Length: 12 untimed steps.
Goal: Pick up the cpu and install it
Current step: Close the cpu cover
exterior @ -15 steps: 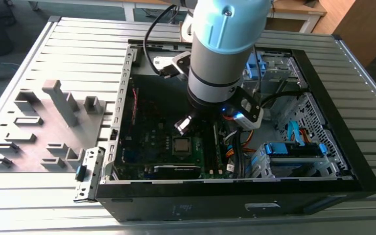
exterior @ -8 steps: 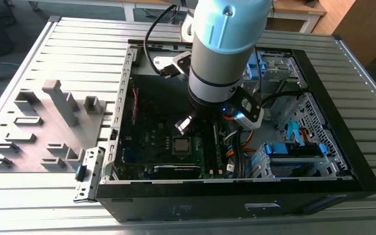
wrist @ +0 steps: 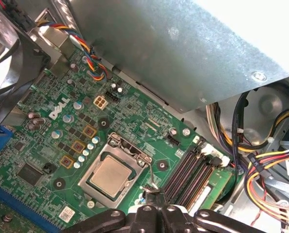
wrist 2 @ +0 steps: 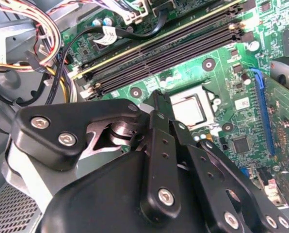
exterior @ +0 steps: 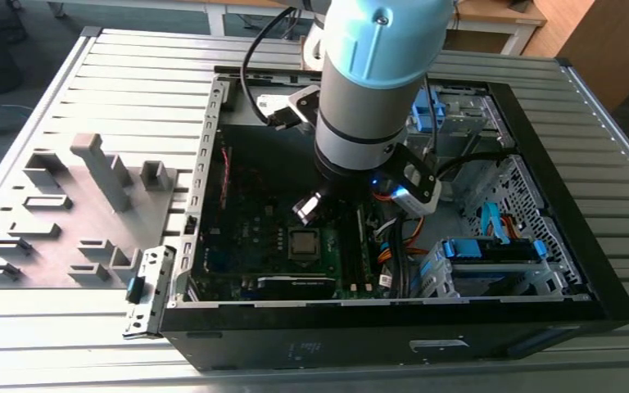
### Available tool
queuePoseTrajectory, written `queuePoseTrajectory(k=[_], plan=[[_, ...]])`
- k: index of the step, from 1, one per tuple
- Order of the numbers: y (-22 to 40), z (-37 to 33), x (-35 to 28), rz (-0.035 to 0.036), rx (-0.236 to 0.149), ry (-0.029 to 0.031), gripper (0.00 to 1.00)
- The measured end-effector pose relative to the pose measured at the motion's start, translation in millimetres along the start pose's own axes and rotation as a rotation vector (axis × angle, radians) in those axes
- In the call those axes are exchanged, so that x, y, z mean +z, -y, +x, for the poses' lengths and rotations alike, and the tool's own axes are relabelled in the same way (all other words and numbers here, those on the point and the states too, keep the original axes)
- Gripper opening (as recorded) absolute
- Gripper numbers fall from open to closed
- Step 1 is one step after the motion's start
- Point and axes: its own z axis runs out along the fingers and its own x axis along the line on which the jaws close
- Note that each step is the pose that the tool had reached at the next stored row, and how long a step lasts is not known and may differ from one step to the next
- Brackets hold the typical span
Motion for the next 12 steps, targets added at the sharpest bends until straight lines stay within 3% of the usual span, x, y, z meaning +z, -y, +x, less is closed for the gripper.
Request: queuePoseTrajectory(k=[12], plan=[[-3.5, -2.3, 0.5, 0.0011, 0.000, -0.0008, 0.11]])
